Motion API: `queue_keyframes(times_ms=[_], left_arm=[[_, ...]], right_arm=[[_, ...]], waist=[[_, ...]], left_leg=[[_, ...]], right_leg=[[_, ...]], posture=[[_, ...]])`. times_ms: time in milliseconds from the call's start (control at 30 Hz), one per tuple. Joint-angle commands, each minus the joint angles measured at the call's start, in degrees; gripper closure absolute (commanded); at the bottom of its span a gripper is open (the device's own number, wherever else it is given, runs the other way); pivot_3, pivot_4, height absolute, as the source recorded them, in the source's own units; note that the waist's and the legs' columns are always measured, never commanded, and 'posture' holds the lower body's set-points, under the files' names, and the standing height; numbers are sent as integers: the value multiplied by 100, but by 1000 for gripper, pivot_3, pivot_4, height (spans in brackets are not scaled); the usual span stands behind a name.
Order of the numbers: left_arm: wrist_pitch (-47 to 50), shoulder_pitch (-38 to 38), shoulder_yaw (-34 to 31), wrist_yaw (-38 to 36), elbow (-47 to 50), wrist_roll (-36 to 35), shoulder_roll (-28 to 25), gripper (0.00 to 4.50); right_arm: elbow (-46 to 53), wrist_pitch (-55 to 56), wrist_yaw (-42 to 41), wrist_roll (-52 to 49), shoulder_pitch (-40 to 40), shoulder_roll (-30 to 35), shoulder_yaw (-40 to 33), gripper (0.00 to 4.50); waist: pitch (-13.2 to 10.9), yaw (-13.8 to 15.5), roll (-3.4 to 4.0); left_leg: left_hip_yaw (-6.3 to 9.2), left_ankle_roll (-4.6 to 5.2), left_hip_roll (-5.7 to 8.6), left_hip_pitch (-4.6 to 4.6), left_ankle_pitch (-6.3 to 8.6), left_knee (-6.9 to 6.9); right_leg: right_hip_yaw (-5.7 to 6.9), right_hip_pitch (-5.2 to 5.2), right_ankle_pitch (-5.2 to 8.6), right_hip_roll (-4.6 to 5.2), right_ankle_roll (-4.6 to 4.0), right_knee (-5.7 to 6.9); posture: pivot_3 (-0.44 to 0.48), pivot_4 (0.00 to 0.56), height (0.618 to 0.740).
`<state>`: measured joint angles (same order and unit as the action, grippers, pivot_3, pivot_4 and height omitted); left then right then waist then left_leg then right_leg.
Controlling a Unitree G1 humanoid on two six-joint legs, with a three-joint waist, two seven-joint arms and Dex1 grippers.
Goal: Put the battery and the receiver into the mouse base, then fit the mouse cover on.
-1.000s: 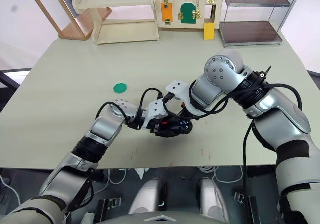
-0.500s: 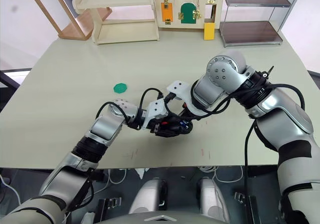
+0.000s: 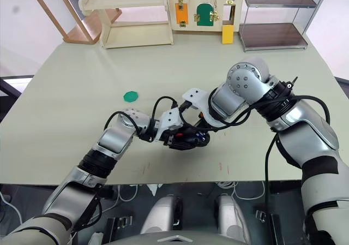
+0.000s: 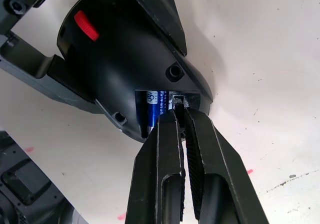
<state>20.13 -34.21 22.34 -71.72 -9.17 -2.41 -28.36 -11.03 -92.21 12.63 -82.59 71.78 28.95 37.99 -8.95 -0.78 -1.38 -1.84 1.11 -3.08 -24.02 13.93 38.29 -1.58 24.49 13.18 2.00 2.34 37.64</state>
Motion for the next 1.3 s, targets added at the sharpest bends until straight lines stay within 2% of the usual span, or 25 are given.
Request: queue_keyframes(times_ms=[33,500,1300], left_arm=[[242,250,356,-72,-226,136,12,1493],[228,258,355,-76,-259,140,12,1493],[256,264,338,-102,-233,127,-8,1493]], right_arm=[[131,-29,-3,43,-30,-87,-116,4500],[326,-29,-19,-276,-157,130,90,4500],[380,-29,25,-292,-475,14,-266,4500]], waist=[[0,-2,0],[0,1,0],[1,-2,1]], left_leg=[[0,0,0,0,0,0],[14,0,-1,1,0,-2],[41,0,0,0,0,-8]], right_leg=[[0,0,0,0,0,0],[0,0,1,0,0,-3],[8,-5,2,0,-1,-11]], posture=[[0,150,740],[0,150,740],[0,150,740]])
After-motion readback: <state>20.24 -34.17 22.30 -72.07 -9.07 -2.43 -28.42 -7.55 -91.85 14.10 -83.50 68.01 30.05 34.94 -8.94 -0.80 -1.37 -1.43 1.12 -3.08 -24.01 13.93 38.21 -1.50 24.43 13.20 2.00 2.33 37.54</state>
